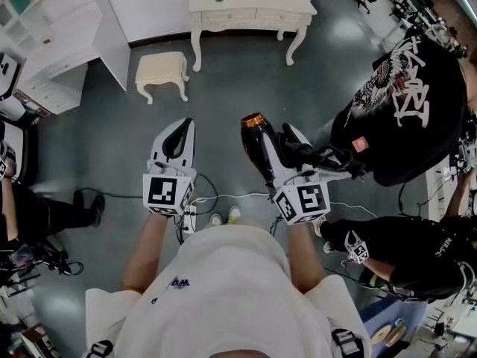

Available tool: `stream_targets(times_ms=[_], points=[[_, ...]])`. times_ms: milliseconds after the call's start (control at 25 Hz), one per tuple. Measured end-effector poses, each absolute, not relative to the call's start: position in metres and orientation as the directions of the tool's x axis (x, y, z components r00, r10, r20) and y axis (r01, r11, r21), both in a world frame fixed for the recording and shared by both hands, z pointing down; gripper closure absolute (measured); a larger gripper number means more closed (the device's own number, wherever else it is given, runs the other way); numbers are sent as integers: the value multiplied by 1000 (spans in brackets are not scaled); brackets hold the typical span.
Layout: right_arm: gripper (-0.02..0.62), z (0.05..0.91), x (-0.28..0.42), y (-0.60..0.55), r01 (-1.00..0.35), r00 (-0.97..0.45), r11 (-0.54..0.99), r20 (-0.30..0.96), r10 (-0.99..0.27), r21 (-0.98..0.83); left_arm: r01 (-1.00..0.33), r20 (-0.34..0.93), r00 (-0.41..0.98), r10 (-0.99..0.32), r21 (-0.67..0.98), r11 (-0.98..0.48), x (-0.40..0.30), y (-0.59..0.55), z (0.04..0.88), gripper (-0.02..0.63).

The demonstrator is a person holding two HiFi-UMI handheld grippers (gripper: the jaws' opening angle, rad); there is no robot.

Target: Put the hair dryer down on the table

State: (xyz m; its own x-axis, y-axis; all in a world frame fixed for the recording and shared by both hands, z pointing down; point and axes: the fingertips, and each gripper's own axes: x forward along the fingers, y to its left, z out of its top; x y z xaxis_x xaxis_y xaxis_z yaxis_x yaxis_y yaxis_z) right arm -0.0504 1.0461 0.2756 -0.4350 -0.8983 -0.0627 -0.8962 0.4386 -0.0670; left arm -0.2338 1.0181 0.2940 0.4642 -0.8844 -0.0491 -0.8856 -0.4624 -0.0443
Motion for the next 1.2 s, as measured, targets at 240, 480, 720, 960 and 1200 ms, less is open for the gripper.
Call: stream_targets(times_ms=[240,480,720,960,1200], points=[[387,277,-38,1039,-902,-424,427,-58,-904,-64,-877,-44,480,-876,-28,-479,-219,1013,296,598],[388,282,-21,1032,-902,-413,417,-55,-909,-110,-884,-30,467,-884,-26,-466,-213,1010,300,598],[387,286,0,1023,-902,-416,418,-43,-909,-105,-886,-24,463,-886,-28,-463,-191,1001,300,598],[387,288,30,1010,-891,-439,439,-25,-898,-115,-894,3,448,-894,-26,-448,-160,984,301,598],[387,303,38,1010,-885,-448,444,-3,-894,-143,-905,-11,426,-905,-22,-425,-158,981,301,598]])
